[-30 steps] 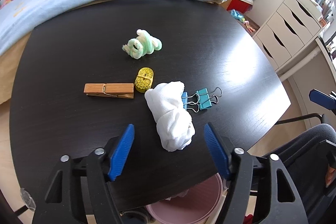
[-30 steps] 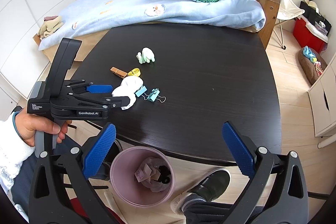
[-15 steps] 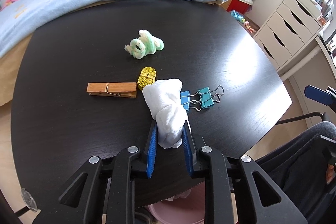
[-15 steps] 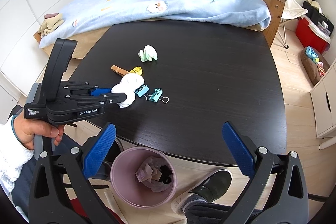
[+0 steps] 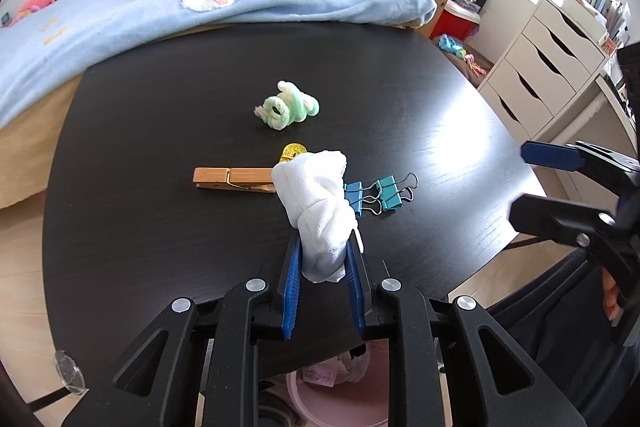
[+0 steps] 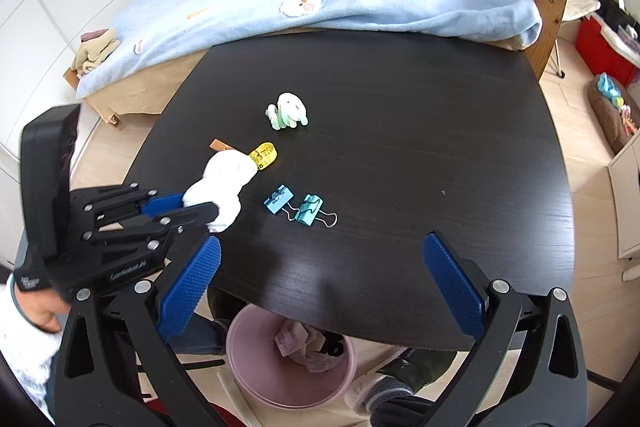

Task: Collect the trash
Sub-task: 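Grasp a blue binder clip with the right gripper while the left gripper holds the white cloth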

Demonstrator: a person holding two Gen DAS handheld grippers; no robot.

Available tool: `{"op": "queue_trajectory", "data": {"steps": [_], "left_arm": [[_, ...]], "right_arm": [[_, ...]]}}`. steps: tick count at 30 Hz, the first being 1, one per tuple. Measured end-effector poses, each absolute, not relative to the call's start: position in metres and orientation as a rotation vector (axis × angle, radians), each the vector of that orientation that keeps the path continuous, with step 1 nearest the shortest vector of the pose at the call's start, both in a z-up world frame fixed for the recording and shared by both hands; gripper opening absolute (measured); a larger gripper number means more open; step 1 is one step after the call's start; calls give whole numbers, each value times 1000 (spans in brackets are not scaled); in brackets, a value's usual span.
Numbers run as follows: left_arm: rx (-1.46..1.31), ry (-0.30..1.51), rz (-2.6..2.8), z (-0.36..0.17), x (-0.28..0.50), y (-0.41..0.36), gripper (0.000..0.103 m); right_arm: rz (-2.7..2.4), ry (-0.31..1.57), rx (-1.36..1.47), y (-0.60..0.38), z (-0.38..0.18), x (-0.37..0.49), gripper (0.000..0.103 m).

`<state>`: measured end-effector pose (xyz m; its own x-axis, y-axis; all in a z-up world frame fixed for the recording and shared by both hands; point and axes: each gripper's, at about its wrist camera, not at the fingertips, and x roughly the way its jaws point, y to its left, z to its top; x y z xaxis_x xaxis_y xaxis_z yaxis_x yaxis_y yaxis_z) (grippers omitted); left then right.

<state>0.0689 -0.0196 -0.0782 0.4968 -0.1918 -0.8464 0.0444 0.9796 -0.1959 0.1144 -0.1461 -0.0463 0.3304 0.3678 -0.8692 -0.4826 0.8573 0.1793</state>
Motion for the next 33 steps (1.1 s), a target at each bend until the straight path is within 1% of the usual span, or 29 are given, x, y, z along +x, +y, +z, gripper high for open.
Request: {"op": "queue_trajectory", "data": {"steps": [13, 15, 17, 18, 20, 21, 23, 24, 26, 27, 29, 30, 32, 33], "left_arm": [[-175, 1024, -137, -75, 61, -12, 21], [-178, 1025, -136, -76, 61, -11, 21], [-181, 1023, -135, -76, 61, -10, 21], [-182, 1023, -136, -77, 61, -10, 21], [-183, 1023, -137, -78, 61, -10, 21], [-183, 1023, -137, -78, 61, -10, 21], [-184, 1024, -137, -78, 61, -10, 21], [-184, 1024, -137, -78, 61, -10, 21], [-184, 1024, -137, -79, 61, -11, 21], [-184, 1023, -137, -79, 61, -10, 21], [-185, 1024, -137, -79, 60, -11, 21], [-184, 1024, -137, -80, 60, -11, 21], [-184, 1025, -138, -81, 60, -11, 21], [-184, 1025, -138, -81, 60, -11, 21]], "right_arm": [[547, 1275, 64, -137, -84, 162, 99], [555, 1296, 91, -136, -90, 166, 97], [560, 1318, 104, -135, -95, 170, 84], [562, 1325, 104, -134, -97, 170, 81], [574, 1340, 110, -132, -102, 171, 71], [577, 1346, 113, -131, -104, 171, 67], [579, 1355, 112, -130, -108, 171, 57], [580, 1357, 113, -129, -109, 171, 54], [587, 1358, 117, -128, -111, 171, 42], [587, 1358, 116, -127, -111, 171, 40], [590, 1356, 115, -126, -112, 170, 30], [591, 1357, 114, -125, -113, 171, 28], [592, 1356, 109, -124, -112, 170, 16], [591, 1354, 108, -123, -112, 170, 14]]}}
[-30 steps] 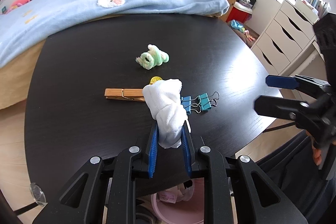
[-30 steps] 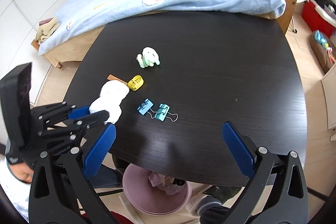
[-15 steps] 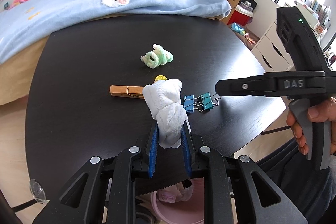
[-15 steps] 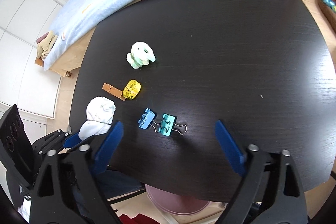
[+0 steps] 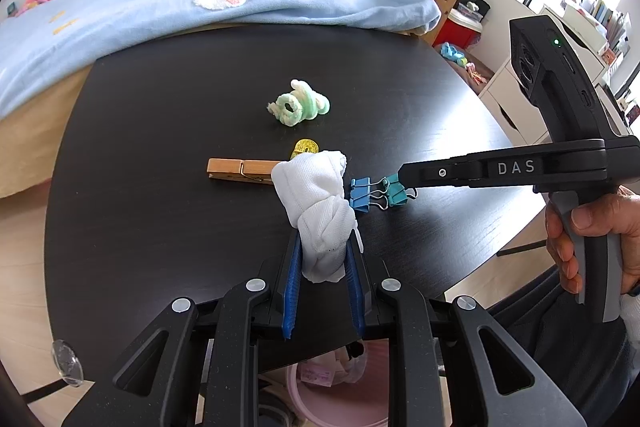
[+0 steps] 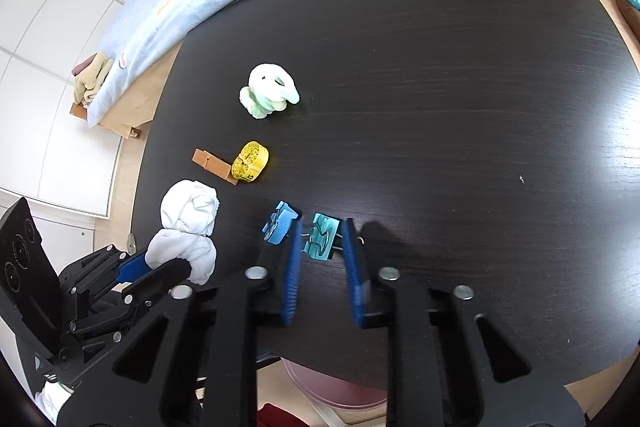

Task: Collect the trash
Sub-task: 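Grasp a blue binder clip with the right gripper while the left gripper holds the white cloth, then carry the blue clip over the bin and open the right gripper while the left gripper carries the cloth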

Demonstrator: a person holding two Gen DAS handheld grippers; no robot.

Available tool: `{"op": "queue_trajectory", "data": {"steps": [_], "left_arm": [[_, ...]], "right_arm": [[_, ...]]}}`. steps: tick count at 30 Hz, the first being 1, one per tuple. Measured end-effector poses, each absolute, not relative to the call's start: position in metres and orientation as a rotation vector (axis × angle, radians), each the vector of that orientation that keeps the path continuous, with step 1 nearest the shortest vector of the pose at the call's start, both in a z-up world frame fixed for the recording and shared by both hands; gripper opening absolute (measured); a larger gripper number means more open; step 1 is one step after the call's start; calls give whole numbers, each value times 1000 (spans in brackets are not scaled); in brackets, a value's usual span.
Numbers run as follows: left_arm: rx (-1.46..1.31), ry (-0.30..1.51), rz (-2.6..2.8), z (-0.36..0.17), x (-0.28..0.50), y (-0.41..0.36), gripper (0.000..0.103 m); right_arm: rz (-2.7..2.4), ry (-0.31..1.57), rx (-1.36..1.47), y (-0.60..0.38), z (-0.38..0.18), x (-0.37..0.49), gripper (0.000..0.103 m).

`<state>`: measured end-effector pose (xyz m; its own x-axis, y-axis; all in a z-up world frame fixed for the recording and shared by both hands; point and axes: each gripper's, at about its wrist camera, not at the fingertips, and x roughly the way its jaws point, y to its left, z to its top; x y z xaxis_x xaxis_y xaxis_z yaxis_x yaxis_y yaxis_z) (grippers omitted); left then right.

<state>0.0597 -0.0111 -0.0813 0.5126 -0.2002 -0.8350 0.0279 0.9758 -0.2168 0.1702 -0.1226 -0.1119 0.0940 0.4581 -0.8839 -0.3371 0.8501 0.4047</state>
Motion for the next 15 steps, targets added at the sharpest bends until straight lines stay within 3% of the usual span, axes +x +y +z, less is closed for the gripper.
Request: {"op": "queue_trajectory", "data": {"steps": [3, 15], "left_arm": [[-184, 1026, -138, -82, 60, -11, 21], [-179, 1013, -133, -75, 56, -11, 21]], "right_arm": [[595, 1346, 102, -123, -111, 171, 5], [613, 1287, 89, -125, -93, 160, 1]]}}
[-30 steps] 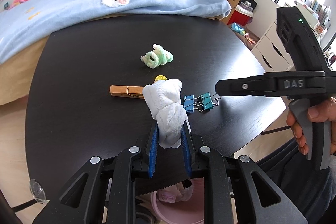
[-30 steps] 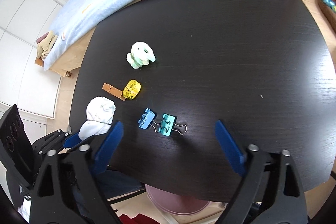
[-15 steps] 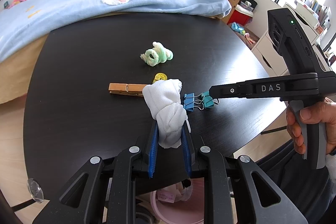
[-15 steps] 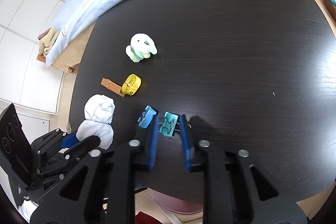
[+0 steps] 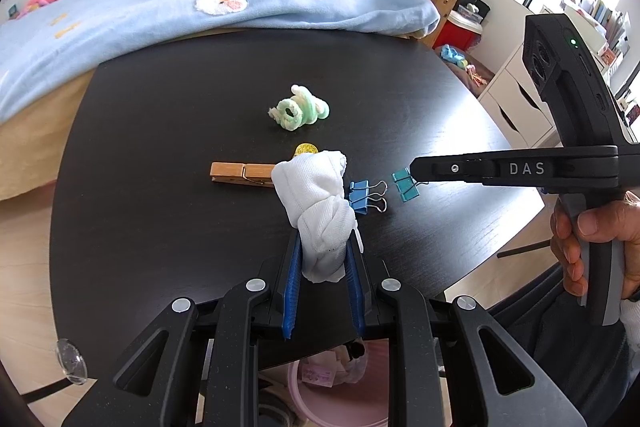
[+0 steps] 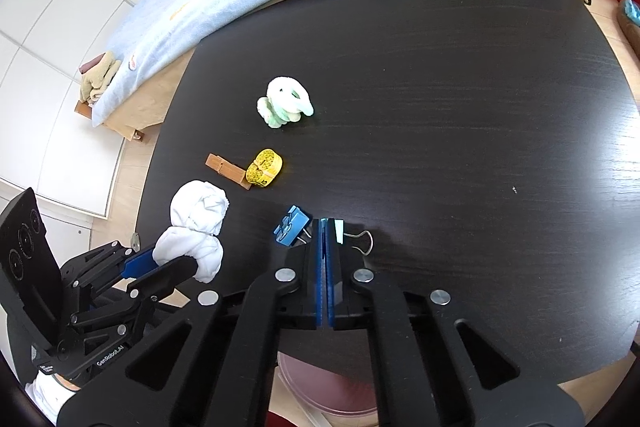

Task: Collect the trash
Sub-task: 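Carry the blue clip over the bin and open the right gripper while the left gripper carries the cloth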

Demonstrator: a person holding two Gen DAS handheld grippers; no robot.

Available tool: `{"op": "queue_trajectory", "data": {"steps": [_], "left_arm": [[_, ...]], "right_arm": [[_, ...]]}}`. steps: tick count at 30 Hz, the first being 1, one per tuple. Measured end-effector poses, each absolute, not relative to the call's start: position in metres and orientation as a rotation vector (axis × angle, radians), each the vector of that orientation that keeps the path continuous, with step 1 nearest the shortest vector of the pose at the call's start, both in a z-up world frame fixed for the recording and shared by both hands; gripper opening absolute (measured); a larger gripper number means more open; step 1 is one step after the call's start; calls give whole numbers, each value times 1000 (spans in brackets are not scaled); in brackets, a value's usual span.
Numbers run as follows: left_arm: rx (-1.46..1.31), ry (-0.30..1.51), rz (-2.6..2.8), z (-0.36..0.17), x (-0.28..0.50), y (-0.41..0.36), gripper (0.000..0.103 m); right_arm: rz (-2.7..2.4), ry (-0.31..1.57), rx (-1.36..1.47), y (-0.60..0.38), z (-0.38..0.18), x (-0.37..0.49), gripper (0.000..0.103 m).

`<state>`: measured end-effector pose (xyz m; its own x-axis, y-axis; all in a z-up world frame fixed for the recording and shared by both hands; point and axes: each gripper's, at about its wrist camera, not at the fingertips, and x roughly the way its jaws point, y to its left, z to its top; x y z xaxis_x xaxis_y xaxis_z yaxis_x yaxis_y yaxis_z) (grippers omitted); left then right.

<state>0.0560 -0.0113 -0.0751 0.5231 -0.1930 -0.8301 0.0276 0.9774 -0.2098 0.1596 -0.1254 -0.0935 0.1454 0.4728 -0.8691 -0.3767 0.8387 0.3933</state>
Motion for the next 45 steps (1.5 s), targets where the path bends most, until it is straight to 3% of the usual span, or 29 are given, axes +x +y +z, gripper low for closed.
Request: {"op": "queue_trajectory", "data": {"steps": [30, 45], "left_arm": [[18, 915, -187, -14, -27, -52, 21], [5, 921, -175, -9, -68, -46, 21]], "right_arm": [[681, 1042, -211, -153, -3, 23, 1], [762, 1065, -245, -147, -6, -28, 1]]}}
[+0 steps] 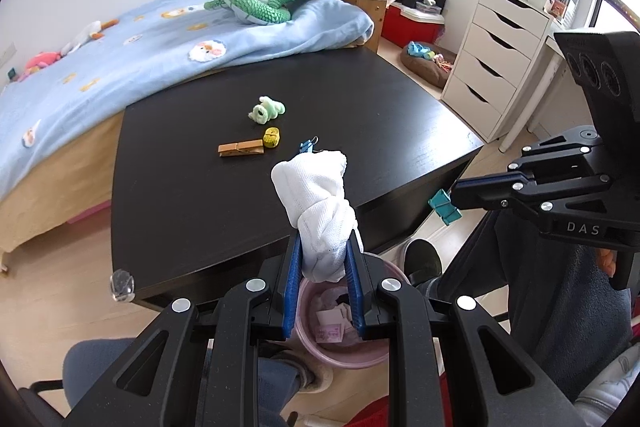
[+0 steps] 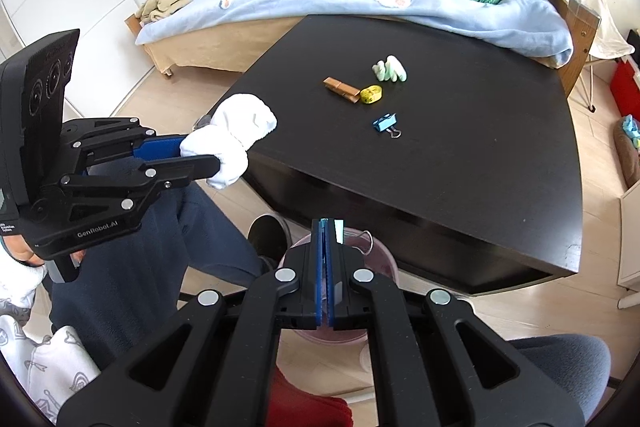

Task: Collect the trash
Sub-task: 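Carry the blue clip over the bin and open the right gripper while the left gripper carries the cloth, then lower the white cloth into the pink bin and open the left gripper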

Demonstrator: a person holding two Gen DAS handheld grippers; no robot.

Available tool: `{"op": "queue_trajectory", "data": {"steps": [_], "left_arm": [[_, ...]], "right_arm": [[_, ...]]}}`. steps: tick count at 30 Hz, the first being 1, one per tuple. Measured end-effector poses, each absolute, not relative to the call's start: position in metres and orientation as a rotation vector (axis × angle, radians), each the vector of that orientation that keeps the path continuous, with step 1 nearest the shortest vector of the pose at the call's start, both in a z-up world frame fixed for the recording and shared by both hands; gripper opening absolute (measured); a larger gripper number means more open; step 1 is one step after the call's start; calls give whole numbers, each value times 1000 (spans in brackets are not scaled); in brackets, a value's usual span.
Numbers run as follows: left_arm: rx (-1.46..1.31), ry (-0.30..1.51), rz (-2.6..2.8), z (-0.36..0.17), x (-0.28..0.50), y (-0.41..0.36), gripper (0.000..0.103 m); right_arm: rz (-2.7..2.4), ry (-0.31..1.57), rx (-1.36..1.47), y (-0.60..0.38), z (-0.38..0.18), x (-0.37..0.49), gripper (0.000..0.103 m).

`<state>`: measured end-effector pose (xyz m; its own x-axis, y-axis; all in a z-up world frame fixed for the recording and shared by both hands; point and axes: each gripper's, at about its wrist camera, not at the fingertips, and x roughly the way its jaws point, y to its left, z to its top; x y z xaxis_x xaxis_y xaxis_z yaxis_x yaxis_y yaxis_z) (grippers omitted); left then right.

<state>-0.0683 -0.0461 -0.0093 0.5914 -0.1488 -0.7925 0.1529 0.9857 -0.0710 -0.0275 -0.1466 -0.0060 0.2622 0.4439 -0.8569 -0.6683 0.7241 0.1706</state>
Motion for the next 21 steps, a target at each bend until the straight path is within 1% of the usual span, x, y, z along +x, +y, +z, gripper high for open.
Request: {"op": "queue_trajectory", "data": {"steps": [9, 12, 13, 14, 15, 16, 17, 19, 21], "left_arm": [[-2, 904, -186, -3, -72, -47, 21], [1, 899, -191, -1, -73, -47, 21], [1, 899, -192, -1, -73, -47, 21], [1, 899, -194, -1, -73, -47, 21], [2, 900, -194, -1, -74, -47, 21], [3, 901, -196, -1, -74, -48, 21], [3, 902, -198, -2, -74, -48, 21], [6, 906, -201, -3, -74, -49, 21], [6, 910, -204, -3, -74, -49, 21]], "right_arm": [[799, 1080, -242, -143, -9, -33, 1], [785, 1080, -254, -143, -10, -34, 4], [775, 1079, -262, -143, -11, -33, 12], [761, 1079, -266, -144, -12, -32, 34], [753, 1079, -264, -144, -13, -32, 49], [748, 1075, -258, -146, -13, -31, 76], [734, 1063, -251, -148, -12, -30, 88], [699, 1052, -250, -151, -11, -28, 96], [674, 1053, -241, -154, -11, -25, 97]]}}
